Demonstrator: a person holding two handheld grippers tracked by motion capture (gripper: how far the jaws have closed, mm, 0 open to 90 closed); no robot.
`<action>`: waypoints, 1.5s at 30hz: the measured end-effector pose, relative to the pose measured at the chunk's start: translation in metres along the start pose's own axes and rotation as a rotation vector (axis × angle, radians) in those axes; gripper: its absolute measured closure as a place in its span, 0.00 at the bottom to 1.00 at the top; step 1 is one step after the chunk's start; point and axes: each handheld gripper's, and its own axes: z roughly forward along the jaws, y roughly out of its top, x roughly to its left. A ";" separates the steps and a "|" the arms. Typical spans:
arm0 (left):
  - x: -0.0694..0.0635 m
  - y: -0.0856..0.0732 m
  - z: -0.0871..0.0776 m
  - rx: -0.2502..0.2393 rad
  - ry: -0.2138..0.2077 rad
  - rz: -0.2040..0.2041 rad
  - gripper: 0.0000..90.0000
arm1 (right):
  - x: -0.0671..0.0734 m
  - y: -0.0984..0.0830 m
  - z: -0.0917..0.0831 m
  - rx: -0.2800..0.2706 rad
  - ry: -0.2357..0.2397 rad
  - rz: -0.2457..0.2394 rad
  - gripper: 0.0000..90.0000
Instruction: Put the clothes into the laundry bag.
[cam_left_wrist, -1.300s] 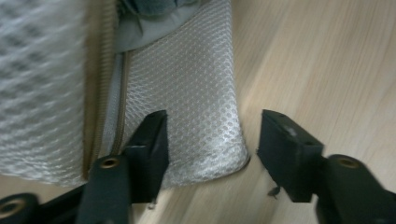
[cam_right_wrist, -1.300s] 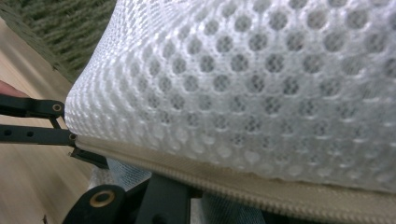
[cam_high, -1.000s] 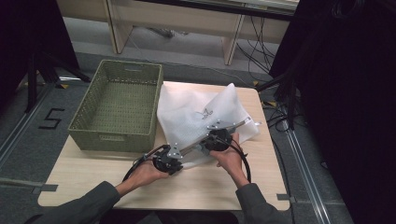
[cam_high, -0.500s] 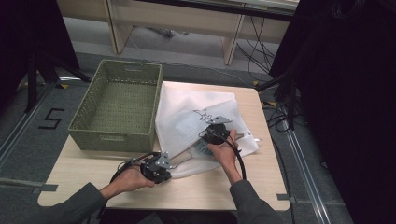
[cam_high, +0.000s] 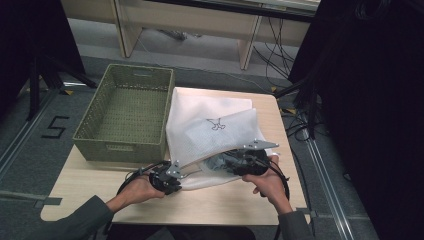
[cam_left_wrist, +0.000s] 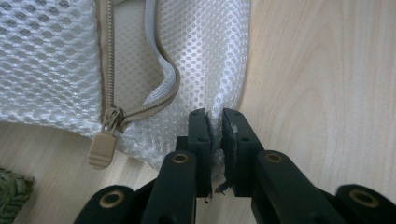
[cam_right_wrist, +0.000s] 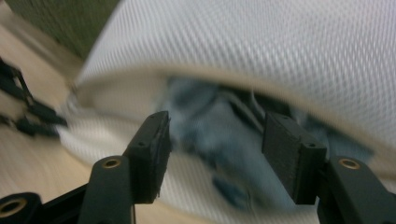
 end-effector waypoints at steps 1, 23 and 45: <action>0.000 0.000 0.000 0.000 0.000 -0.002 0.90 | 0.001 -0.005 0.002 0.032 -0.002 0.006 0.46; 0.001 -0.002 -0.002 0.006 -0.024 -0.021 0.93 | -0.040 0.028 0.101 0.000 -0.259 0.039 0.83; -0.005 0.068 0.042 -0.120 0.020 -0.012 0.60 | -0.052 -0.016 0.026 0.038 -0.028 0.128 0.50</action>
